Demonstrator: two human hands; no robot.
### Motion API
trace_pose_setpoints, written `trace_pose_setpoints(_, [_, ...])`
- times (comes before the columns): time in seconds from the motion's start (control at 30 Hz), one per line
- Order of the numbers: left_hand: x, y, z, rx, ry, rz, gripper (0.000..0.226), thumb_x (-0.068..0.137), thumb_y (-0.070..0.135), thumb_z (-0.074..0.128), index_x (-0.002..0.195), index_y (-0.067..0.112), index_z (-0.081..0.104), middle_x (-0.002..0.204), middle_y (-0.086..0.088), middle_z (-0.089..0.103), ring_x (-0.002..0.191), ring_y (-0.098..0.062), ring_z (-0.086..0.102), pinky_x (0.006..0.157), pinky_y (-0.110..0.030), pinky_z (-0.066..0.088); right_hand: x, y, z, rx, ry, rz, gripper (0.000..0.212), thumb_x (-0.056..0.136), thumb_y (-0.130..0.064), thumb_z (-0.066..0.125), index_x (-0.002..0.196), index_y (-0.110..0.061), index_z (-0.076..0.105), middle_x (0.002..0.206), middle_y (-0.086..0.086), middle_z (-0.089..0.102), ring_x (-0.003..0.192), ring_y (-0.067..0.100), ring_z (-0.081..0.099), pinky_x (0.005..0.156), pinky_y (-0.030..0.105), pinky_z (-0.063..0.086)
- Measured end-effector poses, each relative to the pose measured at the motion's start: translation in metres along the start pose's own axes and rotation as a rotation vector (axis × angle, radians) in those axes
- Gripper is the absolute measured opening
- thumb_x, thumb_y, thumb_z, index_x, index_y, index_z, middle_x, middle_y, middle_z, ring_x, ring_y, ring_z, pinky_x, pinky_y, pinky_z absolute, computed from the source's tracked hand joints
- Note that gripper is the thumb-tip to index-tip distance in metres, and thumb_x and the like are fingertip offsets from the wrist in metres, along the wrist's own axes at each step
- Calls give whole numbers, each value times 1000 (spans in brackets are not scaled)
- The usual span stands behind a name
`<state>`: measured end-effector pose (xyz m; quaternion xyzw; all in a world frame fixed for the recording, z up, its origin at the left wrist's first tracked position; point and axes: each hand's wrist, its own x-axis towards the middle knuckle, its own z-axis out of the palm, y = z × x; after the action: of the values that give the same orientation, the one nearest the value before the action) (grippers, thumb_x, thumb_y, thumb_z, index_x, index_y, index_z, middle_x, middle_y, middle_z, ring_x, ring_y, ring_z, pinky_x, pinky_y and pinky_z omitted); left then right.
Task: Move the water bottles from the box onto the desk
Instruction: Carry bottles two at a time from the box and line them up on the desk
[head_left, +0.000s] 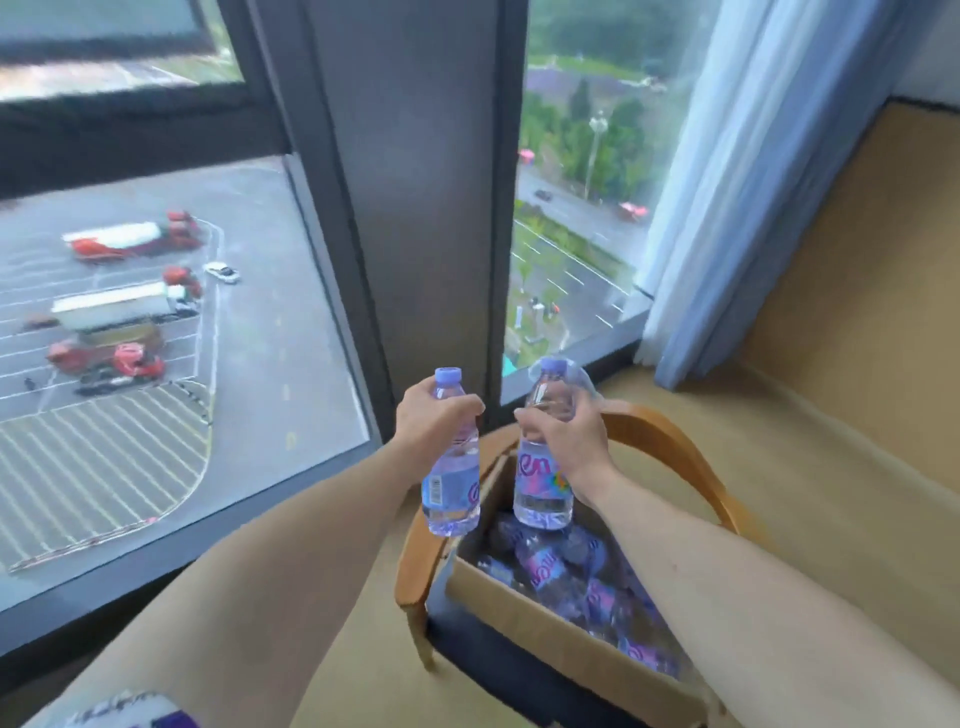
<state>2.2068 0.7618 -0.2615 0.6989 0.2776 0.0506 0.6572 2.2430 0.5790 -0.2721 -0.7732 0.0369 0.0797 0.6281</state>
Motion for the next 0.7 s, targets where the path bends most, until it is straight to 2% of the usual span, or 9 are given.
trace_pose_setpoints(0.1, [-8, 14, -31, -30, 154, 9, 21, 55, 22, 76, 72, 20, 64, 64, -4, 65, 61, -22, 63, 62, -38, 58, 5, -23, 27, -34, -142, -60, 56, 54, -53, 85, 97, -27, 59, 96, 2, 75, 92, 26, 73, 94, 52, 55])
trace_pose_setpoints(0.23, [-37, 28, -72, -40, 358, -20, 39, 56, 21, 76, 94, 15, 72, 72, -5, 73, 63, -21, 71, 68, -41, 63, 0, -42, 61, -108, -360, -146, 56, 61, -55, 85, 101, -26, 60, 96, 2, 75, 90, 25, 74, 91, 47, 57])
trace_pose_setpoints(0.33, [-71, 30, -101, -82, 519, -31, 32, 54, 18, 77, 85, 15, 71, 64, -4, 70, 50, -18, 65, 58, -40, 62, -15, -52, 85, -142, -523, -187, 48, 66, -50, 85, 100, -26, 60, 94, 5, 76, 89, 26, 75, 89, 45, 59])
trace_pose_setpoints(0.43, [-112, 24, -128, -114, 672, -44, 31, 59, 13, 78, 89, 15, 71, 63, -4, 69, 47, -16, 62, 51, -28, 56, -40, -56, 111, -155, -686, -232, 41, 71, -44, 85, 98, -25, 60, 97, 5, 75, 89, 27, 75, 91, 48, 58])
trace_pose_setpoints(0.53, [-164, 13, -153, -100, 833, -68, 29, 58, 19, 78, 85, 14, 70, 71, -7, 70, 52, -19, 63, 51, -26, 54, -79, -58, 137, -177, -858, -283, 45, 75, -44, 85, 107, -24, 60, 101, 4, 74, 93, 25, 73, 93, 49, 56])
trace_pose_setpoints(0.57, [-182, 10, -161, -110, 882, -81, 28, 57, 19, 78, 83, 14, 69, 70, -7, 69, 51, -20, 62, 52, -28, 54, -95, -59, 146, -176, -912, -300, 47, 76, -43, 86, 110, -23, 60, 103, 4, 74, 94, 25, 73, 94, 50, 56])
trace_pose_setpoints(0.63, [-222, 2, -173, -116, 1003, -95, 25, 56, 20, 78, 79, 15, 69, 62, -1, 68, 44, -14, 61, 47, -22, 49, -130, -60, 157, -170, -1016, -334, 51, 76, -41, 87, 114, -20, 60, 108, 4, 72, 97, 26, 73, 95, 50, 55])
trace_pose_setpoints(0.7, [-265, -5, -182, -90, 1105, -113, 23, 54, 26, 76, 75, 18, 70, 60, 5, 68, 46, -10, 63, 45, -19, 47, -168, -62, 164, -153, -1113, -353, 51, 76, -39, 88, 115, -21, 60, 111, 3, 71, 98, 26, 73, 95, 50, 56])
